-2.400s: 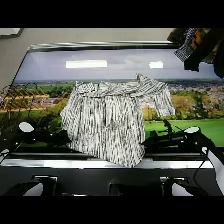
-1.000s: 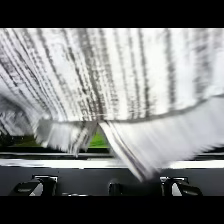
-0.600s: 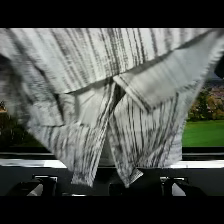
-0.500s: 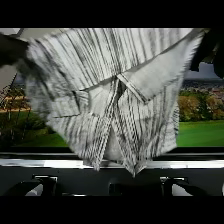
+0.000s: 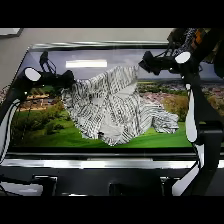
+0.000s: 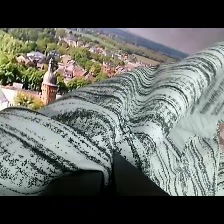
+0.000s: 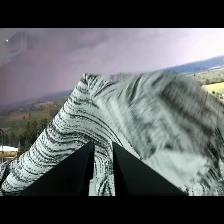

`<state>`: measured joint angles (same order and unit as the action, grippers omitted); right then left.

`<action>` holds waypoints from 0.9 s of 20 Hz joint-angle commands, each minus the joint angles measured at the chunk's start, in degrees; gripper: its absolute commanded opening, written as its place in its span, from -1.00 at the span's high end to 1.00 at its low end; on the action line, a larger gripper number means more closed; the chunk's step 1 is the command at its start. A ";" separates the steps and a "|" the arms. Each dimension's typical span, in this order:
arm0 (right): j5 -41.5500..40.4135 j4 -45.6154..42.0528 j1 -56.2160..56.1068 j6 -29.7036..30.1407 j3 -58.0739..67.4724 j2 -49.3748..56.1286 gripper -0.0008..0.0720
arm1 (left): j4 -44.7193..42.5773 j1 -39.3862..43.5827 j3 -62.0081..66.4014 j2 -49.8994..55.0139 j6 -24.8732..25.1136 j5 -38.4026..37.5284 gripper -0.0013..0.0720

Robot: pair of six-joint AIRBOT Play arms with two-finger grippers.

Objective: Fold the clothes and pants, and hang the long-sleeved shirts on hangers.

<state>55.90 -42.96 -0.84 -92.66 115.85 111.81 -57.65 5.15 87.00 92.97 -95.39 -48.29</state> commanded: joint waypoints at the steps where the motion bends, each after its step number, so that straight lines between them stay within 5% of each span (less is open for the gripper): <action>1: 4.94 -1.09 0.59 0.61 0.07 1.25 0.33 | 1.31 -0.35 -0.09 2.71 -0.28 -0.35 0.22; 2: 8.68 -3.06 1.81 0.57 0.07 -0.52 -0.06 | 1.33 -0.94 0.13 1.97 -0.28 -1.27 -0.41; 3: 12.85 -5.51 3.23 0.61 0.07 -2.60 -0.39 | 1.31 -1.99 0.81 0.94 -0.26 -3.34 -0.73; 8: 33.70 -25.18 9.99 0.79 -3.74 -17.77 -0.52 | -9.55 -7.48 0.39 -9.62 0.85 -16.98 -0.74; 10: 32.33 -24.76 10.32 -0.35 -14.43 -26.64 -0.57 | -17.40 -7.56 -6.16 -16.72 0.87 -17.70 -0.74; 13: 27.32 -24.76 4.02 -5.64 -37.05 -40.33 -0.73 | -17.86 -7.10 -21.77 -29.16 0.85 -14.62 -0.74; 18: 7.91 -24.83 -16.76 -23.39 -64.08 -50.95 -0.84 | -17.84 -1.51 -42.36 -45.77 0.83 -13.62 -0.74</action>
<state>74.08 -67.11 -7.62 -105.73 65.14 66.32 -74.35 1.04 55.18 56.01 -94.61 -62.28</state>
